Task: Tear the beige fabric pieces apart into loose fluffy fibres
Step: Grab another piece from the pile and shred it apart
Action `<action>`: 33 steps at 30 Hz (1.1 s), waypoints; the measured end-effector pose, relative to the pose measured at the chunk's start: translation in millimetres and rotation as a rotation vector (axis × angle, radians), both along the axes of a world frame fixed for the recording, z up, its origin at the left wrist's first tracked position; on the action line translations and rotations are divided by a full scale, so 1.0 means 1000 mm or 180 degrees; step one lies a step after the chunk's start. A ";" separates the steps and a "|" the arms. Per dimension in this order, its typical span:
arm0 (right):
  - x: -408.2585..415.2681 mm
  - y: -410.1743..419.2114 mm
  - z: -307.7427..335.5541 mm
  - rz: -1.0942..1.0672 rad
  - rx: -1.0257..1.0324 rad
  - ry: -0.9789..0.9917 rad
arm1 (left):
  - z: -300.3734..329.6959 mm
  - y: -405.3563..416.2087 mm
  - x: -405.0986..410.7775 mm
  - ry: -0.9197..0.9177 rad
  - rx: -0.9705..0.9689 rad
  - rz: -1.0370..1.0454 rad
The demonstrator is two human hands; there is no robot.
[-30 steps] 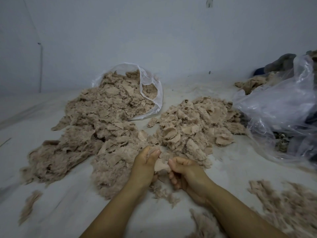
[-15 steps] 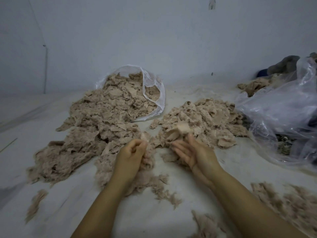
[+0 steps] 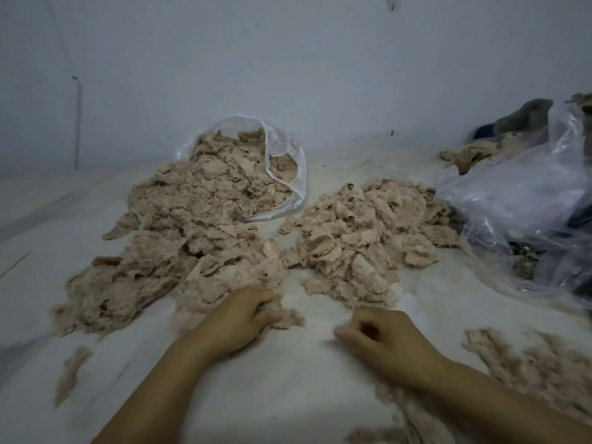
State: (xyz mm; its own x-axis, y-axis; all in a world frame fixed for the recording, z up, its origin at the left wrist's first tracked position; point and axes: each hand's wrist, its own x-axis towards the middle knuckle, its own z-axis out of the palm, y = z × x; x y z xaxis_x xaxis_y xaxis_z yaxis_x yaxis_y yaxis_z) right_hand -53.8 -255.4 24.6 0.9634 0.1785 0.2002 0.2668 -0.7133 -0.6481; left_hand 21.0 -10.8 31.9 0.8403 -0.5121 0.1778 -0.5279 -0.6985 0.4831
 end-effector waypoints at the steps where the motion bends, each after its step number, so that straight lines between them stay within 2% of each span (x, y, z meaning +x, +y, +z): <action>1: 0.008 0.007 0.003 0.0011 0.0172 0.0119 | 0.001 -0.006 -0.001 0.0043 -0.0196 0.0063; 5: 0.041 0.043 0.005 0.0045 0.0430 0.0363 | 0.004 -0.033 -0.001 0.0018 -0.0611 0.0307; 6: 0.045 0.049 0.003 0.0013 0.0704 0.0371 | 0.004 -0.036 -0.001 -0.0043 -0.0601 0.0319; 9: 0.049 0.047 -0.009 -0.0305 0.1628 0.0395 | -0.001 -0.034 0.001 -0.0322 -0.0162 0.0263; 11: 0.048 0.037 -0.013 -0.0624 0.2078 0.0340 | -0.007 -0.023 0.005 -0.0452 0.0211 0.0459; 13: 0.047 0.029 -0.012 -0.0713 0.2455 0.0332 | -0.007 -0.016 0.009 -0.0473 0.0221 0.0720; 15: 0.047 0.030 -0.011 -0.0553 0.2561 0.0348 | -0.001 -0.023 0.007 -0.0207 -0.0485 0.0656; 17: 0.047 0.036 -0.011 -0.0339 0.2720 0.0393 | 0.006 -0.038 0.005 0.0458 -0.1151 0.0350; 18: 0.046 0.037 -0.010 -0.0266 0.2849 0.0413 | 0.006 -0.046 0.004 0.0745 -0.1349 0.0186; 19: 0.045 0.036 -0.009 -0.0205 0.2957 0.0434 | 0.005 -0.053 0.001 0.0796 -0.1401 0.0084; 22: 0.045 0.031 -0.006 0.0028 0.3177 0.0562 | -0.002 -0.060 -0.001 -0.0056 -0.0985 0.0223; 24: 0.044 0.031 -0.006 0.0030 0.3254 0.0637 | -0.008 -0.062 -0.004 -0.0281 -0.0993 0.0014; 26: 0.045 0.032 -0.006 -0.0001 0.3274 0.0682 | -0.010 -0.067 -0.009 0.0059 -0.1560 -0.0041; 29: 0.046 0.032 -0.004 -0.0089 0.3249 0.0723 | -0.005 -0.070 -0.013 0.0798 -0.2546 0.0408; 33: 0.048 0.031 -0.005 0.0120 0.3562 0.0968 | -0.002 -0.068 -0.015 0.1340 -0.2884 0.0443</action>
State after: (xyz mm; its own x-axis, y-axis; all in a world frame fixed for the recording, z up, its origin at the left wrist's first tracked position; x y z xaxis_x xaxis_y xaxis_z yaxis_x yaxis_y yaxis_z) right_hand -5.3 -224.8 19.8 0.9967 0.0776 0.0255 0.0007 0.3040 -0.9527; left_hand 6.2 -78.5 29.8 0.9664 -0.2238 0.1265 -0.1339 -0.0182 0.9908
